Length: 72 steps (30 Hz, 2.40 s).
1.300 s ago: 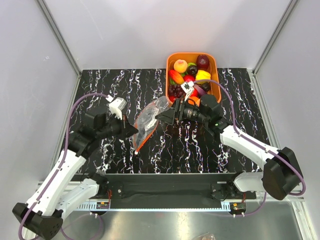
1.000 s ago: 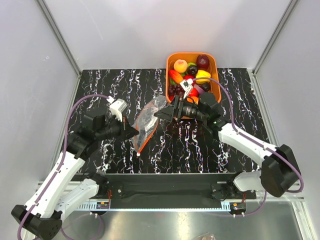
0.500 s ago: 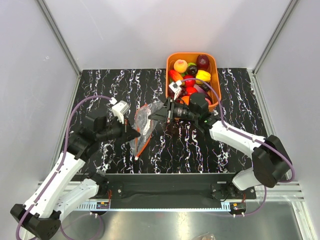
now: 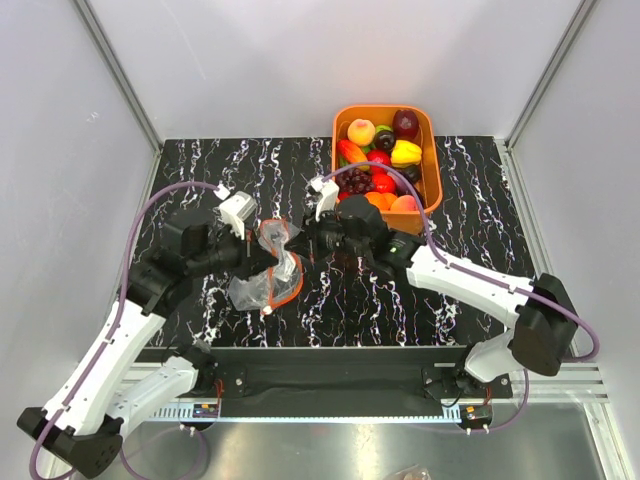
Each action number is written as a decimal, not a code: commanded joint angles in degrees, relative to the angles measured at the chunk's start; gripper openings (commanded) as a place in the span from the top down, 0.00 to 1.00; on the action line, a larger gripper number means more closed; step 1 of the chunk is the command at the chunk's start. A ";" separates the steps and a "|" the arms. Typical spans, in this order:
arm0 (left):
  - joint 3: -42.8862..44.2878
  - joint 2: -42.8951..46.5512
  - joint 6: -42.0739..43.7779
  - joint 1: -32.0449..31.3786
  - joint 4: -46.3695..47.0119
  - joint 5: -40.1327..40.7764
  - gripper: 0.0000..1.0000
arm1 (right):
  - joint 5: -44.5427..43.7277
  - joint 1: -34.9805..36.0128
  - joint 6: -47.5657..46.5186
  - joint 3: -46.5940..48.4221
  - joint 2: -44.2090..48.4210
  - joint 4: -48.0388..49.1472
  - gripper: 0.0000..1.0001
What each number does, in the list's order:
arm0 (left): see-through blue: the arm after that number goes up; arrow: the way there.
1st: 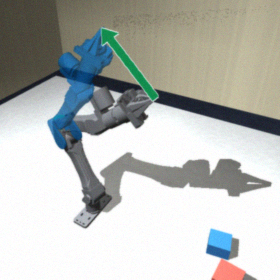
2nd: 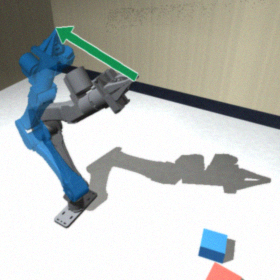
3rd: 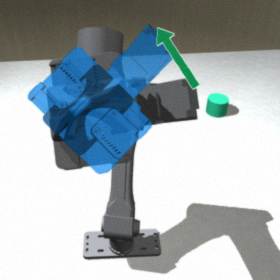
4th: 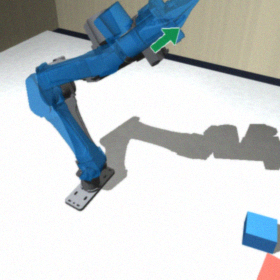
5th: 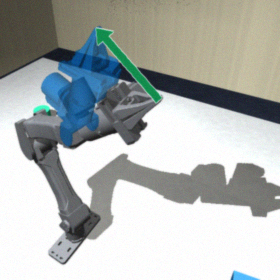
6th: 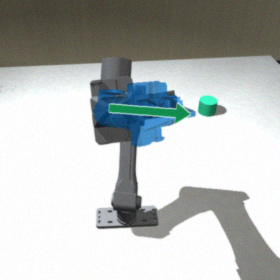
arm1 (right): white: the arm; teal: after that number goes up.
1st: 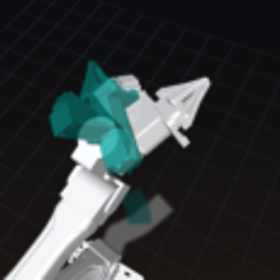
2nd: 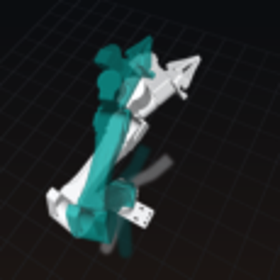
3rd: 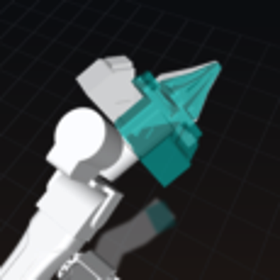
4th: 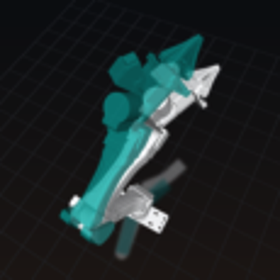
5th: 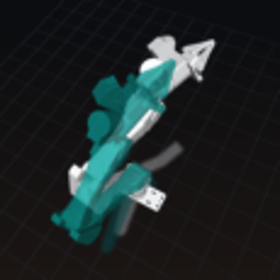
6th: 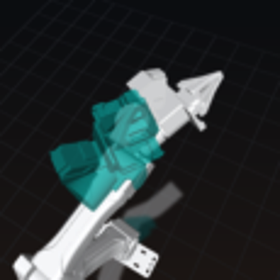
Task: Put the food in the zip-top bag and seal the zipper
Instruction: Open the zipper of the food storage bag.
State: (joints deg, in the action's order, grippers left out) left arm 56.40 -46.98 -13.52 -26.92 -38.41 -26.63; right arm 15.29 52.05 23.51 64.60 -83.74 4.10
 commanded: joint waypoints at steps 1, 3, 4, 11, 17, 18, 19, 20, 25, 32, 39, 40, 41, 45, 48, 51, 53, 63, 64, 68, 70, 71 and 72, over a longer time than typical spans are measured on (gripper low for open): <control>4.06 0.22 0.95 -0.24 -0.96 0.97 1.00 | -22.33 1.38 -6.72 5.09 -0.89 -13.39 1.00; 4.77 0.40 1.04 -0.24 -2.45 1.23 1.00 | -32.62 1.39 -6.11 6.76 -2.20 -18.58 1.00; 5.03 0.57 1.13 -0.33 -2.89 1.23 1.00 | -36.00 1.39 -6.10 7.20 -2.65 -20.08 1.00; 6.18 1.10 2.79 -0.24 -8.77 6.13 1.00 | -53.52 1.47 -2.07 9.14 -4.23 -26.69 1.00; 3.46 0.31 4.47 -0.24 -9.84 8.71 1.00 | -36.06 1.39 -5.31 1.61 2.95 -13.99 0.72; 3.19 0.31 4.47 -0.33 -8.79 8.62 1.00 | -31.33 1.39 -5.31 0.54 3.93 -12.12 0.71; 3.01 0.40 4.20 -0.33 -8.44 8.62 1.00 | -28.24 1.39 -5.49 -0.25 4.72 -10.62 0.69; 2.84 0.49 4.12 -0.33 -8.00 8.53 1.00 | -25.51 1.30 -6.19 -0.96 5.43 -8.34 0.58; 3.19 0.14 4.72 -0.94 -6.32 6.68 1.00 | -15.40 1.47 -8.74 -2.46 7.54 -6.65 0.24; 3.45 0.31 6.14 -2.44 -7.90 7.74 1.00 | 3.23 -4.58 -6.91 -4.65 10.62 -1.64 0.15; 2.05 2.24 6.05 -3.40 -7.73 7.21 1.00 | 16.61 -13.38 -2.68 -2.21 8.79 -1.01 0.11; 1.96 2.25 6.05 -3.49 -7.55 7.03 1.00 | 17.05 -13.38 -2.59 -1.50 8.17 -1.46 0.10; 1.96 2.33 6.05 -3.58 -7.55 6.95 1.00 | 17.66 -13.38 -2.15 -0.71 7.46 -1.37 0.08; 2.31 2.42 6.31 -4.19 -7.81 6.51 1.00 | 22.48 -13.82 -3.11 0.61 4.56 -0.41 0.05; 3.27 2.86 6.49 -4.55 -8.52 6.24 1.00 | 28.36 -14.43 -3.12 2.11 2.10 -0.05 0.09; 3.80 3.65 6.92 -4.64 -8.70 5.81 1.00 | 30.50 -14.61 -2.06 2.99 -0.36 -0.23 0.12; 3.80 4.26 6.84 -4.72 -8.52 4.84 1.00 | 31.11 -14.70 -0.84 2.38 -1.50 1.61 0.12; 4.94 4.71 7.37 -5.34 -9.05 2.81 1.00 | 43.84 -14.70 5.05 0.09 -4.32 15.84 0.30; 5.03 4.71 7.37 -5.25 -9.05 2.90 1.00 | 45.34 -14.70 5.93 -0.08 -4.58 17.25 0.38; 5.38 4.36 7.45 -5.34 -8.96 3.69 1.00 | 47.11 -14.70 8.56 -2.10 -4.06 22.17 0.55; 5.47 4.00 7.45 -5.25 -8.87 4.04 1.00 | 47.82 -14.52 9.10 -2.98 -3.80 23.49 0.68; 5.47 4.00 7.45 -5.25 -8.78 4.39 1.00 | 47.73 -14.61 9.01 -3.68 -3.19 23.50 0.73; 5.65 3.83 7.45 -5.25 -8.70 4.57 1.00 | 47.55 -14.61 9.01 -3.95 -3.01 23.50 0.76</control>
State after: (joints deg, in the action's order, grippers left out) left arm 59.24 -42.87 -6.87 -31.99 -49.10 -21.96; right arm 59.77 37.47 30.74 61.80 -88.01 22.44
